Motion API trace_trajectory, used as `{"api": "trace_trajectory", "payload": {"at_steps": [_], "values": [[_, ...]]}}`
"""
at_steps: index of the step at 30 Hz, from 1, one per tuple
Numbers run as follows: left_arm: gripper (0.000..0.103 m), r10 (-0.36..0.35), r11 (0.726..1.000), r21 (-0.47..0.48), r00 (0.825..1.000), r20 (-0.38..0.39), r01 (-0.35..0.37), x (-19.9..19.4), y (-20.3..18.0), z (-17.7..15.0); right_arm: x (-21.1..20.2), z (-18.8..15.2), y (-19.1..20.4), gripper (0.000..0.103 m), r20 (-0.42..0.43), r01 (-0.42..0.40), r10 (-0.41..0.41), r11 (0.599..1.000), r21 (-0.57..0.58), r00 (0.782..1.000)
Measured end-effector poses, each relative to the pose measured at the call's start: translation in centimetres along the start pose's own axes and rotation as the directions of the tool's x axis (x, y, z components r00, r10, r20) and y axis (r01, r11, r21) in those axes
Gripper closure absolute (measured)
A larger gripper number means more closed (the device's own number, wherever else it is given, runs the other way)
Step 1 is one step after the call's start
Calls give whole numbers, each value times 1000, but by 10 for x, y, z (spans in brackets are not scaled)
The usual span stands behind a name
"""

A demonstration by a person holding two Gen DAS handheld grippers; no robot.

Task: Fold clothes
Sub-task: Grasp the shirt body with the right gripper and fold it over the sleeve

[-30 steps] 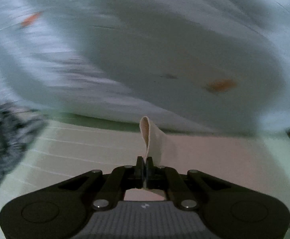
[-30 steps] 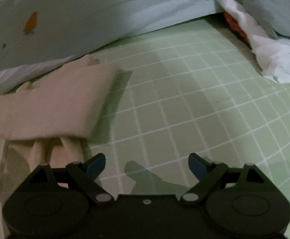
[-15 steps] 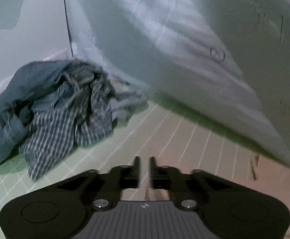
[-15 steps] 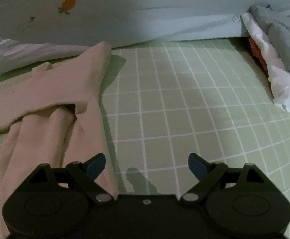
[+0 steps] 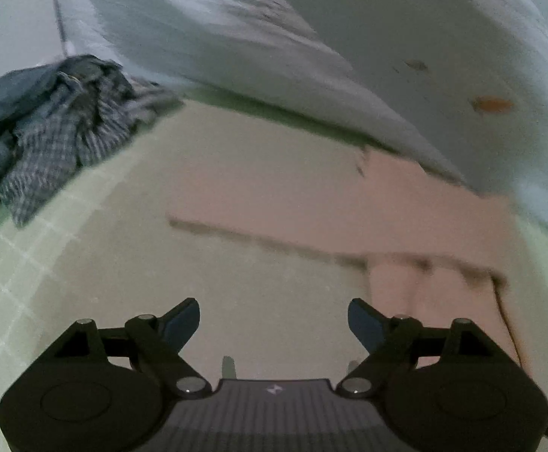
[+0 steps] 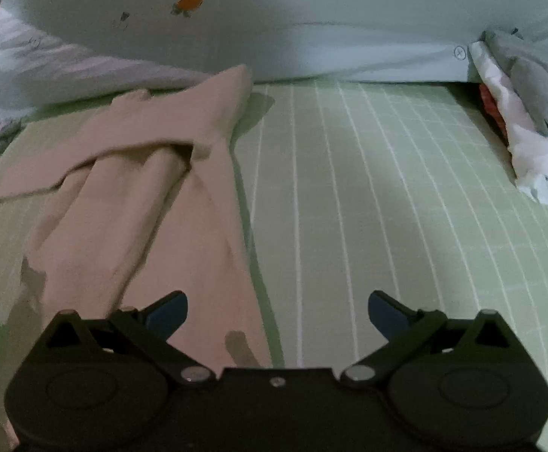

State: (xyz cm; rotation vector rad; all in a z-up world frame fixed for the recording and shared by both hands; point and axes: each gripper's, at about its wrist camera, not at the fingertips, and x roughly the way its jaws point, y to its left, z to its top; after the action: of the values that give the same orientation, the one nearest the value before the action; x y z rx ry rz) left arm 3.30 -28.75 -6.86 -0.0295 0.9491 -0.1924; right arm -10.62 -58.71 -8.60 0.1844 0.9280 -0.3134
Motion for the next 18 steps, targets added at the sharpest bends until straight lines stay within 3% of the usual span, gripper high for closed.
{"api": "trace_trajectory", "payload": {"at_steps": [5,11,12,15,17,18], "values": [[15,-14,993,114,1000,1,14,-30,-16,-41,-8,-25,-4,1,-35,1,-1,1000,-4,999],[12,5,993,120,1000,5,-6,-44,-12,-69,-11,-45,-15,34,-49,-9,11,999,36,999],[12,16,993,115,1000,2,-16,-46,-11,-71,-11,-47,-16,44,-52,-8,10,999,44,999],[11,10,996,90,1000,5,-10,-57,-5,-78,-12,-52,-20,50,-47,-20,23,998,65,999],[11,-1,996,91,1000,-1,1,-62,0,-83,-14,-54,-17,58,-38,-27,29,998,59,999],[11,-4,996,94,1000,-4,4,-64,3,-85,-15,-55,-15,70,-33,-28,30,998,51,999]]}}
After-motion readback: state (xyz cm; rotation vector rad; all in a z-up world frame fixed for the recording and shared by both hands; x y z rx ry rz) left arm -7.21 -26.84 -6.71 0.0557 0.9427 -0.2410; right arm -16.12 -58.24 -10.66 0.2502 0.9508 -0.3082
